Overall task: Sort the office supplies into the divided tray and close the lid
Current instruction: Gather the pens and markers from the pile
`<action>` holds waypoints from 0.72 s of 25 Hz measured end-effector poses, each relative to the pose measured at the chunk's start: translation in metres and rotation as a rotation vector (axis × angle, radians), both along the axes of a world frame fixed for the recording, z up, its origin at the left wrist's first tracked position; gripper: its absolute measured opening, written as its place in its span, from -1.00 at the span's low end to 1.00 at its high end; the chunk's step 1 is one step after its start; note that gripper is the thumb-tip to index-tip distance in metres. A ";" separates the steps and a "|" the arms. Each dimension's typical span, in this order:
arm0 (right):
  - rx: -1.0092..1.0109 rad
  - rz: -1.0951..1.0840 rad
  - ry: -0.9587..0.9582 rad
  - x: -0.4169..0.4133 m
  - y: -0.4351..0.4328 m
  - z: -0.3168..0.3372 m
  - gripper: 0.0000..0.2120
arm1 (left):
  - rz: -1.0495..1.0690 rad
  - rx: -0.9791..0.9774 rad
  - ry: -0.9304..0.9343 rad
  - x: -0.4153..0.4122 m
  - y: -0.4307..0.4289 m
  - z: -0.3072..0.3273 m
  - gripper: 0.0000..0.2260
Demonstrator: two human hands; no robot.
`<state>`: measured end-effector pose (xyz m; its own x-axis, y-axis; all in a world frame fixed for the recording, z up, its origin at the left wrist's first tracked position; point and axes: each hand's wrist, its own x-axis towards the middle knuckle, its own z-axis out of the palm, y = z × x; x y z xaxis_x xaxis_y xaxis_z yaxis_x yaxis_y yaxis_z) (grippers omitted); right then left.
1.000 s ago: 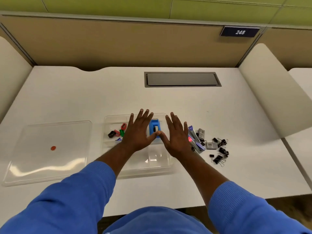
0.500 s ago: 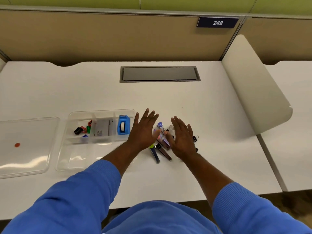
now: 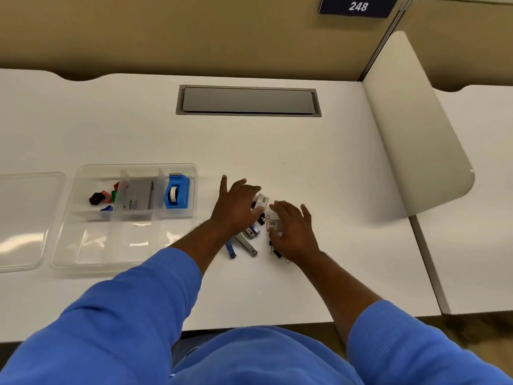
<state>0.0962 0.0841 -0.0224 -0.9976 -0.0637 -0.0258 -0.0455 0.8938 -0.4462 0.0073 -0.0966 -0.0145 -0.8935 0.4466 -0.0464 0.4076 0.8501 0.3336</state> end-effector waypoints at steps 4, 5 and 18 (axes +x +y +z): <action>0.054 0.045 -0.052 0.005 0.009 -0.006 -0.51 | -0.001 -0.107 0.021 0.002 0.016 -0.001 -0.43; 0.063 0.043 -0.055 0.005 0.009 -0.005 -0.54 | 0.013 -0.128 0.028 0.002 0.018 0.000 -0.41; 0.006 0.021 0.076 0.000 0.012 0.009 -0.55 | 0.059 -0.026 0.164 0.008 0.030 0.005 -0.56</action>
<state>0.0958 0.0960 -0.0133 -0.9951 -0.0851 0.0498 -0.0983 0.8950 -0.4352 0.0157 -0.0669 -0.0091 -0.9145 0.3941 0.0917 0.4044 0.8814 0.2442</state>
